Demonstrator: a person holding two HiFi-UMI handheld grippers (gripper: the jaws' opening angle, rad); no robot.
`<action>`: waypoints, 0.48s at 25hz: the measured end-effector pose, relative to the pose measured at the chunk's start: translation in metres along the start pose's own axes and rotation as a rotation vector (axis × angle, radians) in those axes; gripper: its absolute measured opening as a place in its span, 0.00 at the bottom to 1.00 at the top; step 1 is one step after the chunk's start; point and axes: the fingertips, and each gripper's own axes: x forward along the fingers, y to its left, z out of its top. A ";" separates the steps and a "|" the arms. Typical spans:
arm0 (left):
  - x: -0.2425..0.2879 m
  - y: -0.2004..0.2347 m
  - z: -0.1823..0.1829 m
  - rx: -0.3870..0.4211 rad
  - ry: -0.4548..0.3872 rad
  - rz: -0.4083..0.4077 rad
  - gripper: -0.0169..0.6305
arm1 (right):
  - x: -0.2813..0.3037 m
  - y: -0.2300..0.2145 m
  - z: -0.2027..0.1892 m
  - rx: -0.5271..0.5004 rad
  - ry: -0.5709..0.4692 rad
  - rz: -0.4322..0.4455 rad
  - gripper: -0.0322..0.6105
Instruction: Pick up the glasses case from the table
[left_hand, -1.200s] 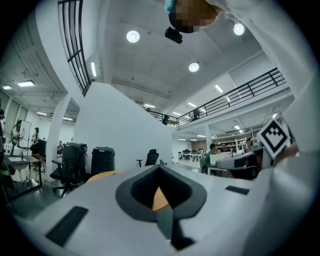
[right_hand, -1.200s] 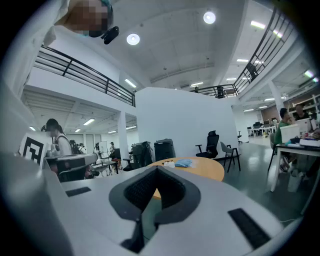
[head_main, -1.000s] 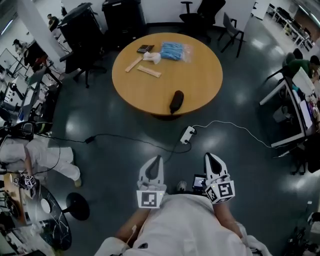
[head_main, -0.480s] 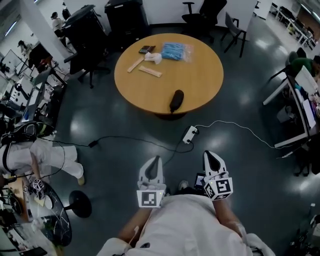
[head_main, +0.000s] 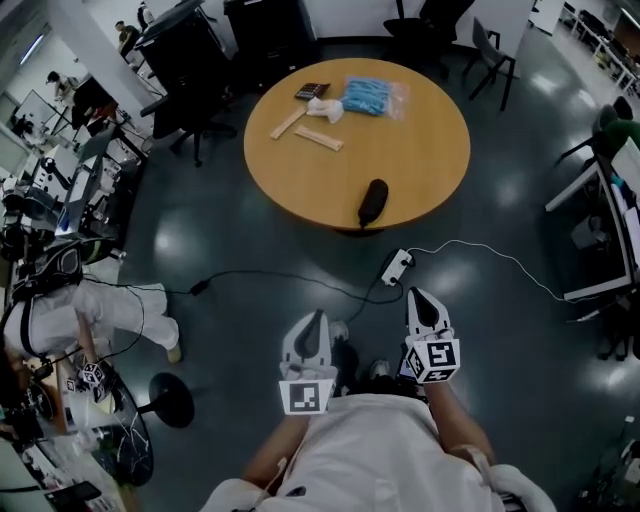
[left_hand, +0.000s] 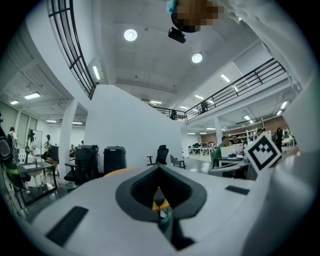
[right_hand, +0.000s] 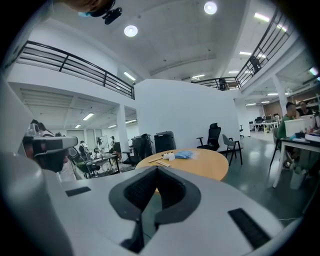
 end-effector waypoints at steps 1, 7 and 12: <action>0.008 0.006 -0.002 0.032 0.000 -0.008 0.04 | 0.014 0.001 -0.003 -0.001 0.007 -0.005 0.07; 0.066 0.042 -0.004 0.003 -0.003 -0.101 0.04 | 0.096 0.003 -0.015 0.005 0.039 -0.073 0.07; 0.121 0.072 -0.003 -0.005 -0.041 -0.144 0.04 | 0.149 0.004 -0.018 -0.010 0.066 -0.107 0.07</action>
